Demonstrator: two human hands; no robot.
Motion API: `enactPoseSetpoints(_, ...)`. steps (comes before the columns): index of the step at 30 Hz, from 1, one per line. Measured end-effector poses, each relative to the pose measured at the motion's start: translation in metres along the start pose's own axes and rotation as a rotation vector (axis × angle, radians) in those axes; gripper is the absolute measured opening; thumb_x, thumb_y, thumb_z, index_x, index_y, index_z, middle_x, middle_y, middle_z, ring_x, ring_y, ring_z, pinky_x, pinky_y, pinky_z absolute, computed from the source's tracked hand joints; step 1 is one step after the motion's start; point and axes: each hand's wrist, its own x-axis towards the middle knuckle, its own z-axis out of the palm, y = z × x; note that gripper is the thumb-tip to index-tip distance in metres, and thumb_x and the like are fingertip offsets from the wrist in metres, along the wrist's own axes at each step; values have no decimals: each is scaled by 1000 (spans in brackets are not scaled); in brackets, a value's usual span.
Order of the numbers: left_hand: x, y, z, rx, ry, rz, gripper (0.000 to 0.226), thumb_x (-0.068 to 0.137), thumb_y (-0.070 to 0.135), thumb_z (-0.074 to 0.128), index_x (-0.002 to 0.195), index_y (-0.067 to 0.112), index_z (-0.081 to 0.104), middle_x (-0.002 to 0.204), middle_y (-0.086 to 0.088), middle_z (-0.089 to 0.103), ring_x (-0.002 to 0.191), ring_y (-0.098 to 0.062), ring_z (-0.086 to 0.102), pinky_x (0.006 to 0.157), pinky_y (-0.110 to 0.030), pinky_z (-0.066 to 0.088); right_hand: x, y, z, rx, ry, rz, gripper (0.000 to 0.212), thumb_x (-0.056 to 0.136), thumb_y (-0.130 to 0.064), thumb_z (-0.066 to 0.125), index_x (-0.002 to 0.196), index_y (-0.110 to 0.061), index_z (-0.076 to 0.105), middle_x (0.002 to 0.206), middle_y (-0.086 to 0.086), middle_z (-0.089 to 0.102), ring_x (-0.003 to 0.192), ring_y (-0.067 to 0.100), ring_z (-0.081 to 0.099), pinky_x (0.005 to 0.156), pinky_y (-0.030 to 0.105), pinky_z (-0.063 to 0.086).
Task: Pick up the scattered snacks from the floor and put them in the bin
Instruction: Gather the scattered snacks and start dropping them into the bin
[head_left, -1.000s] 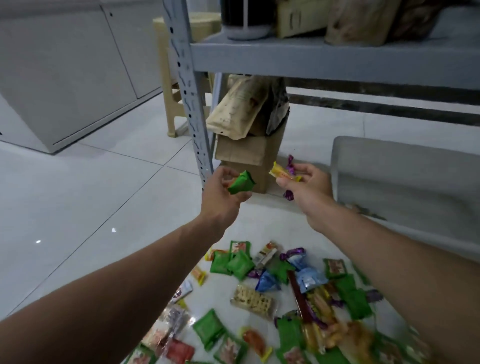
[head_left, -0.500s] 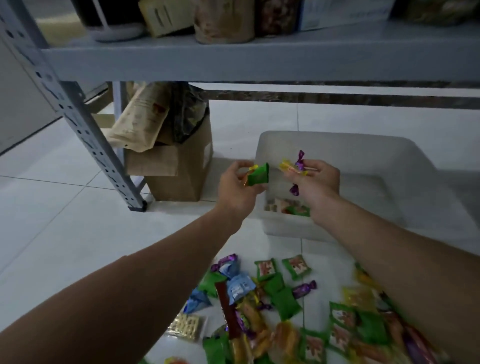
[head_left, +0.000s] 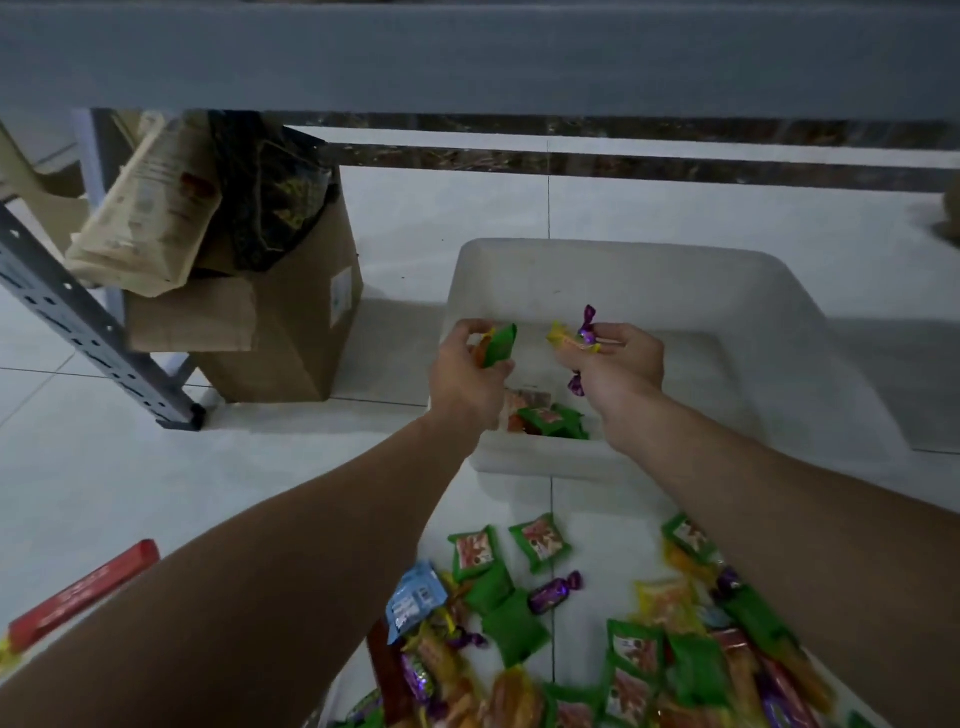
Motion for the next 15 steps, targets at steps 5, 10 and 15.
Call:
enactPoseSetpoints(5,12,-6,-5,58,-6,-5,49,89,20,65,134,29,47,125,2,53,112,-17,54,93,-37,52,10,10,12,-14,14,27,37,73,-9,82,100,-19,59,81,-11,57,77,9,59,81,30,54)
enactPoseSetpoints(10,10,-9,-13,85,-26,34,52,92,20,62,139,30,43,144,-4,44,123,-18,48,84,-23,42,16,14,21,-38,41,53,36,71,-12,84,97,-20,61,83,-7,62,70,4,57,71,30,57)
enactPoseSetpoints(15,3,-2,-34,38,-7,32,49,92,16,62,137,29,47,145,-5,44,129,-24,47,96,-33,46,9,17,24,-171,1,-10,43,78,-15,77,119,-17,61,119,-1,64,94,14,62,84,28,53)
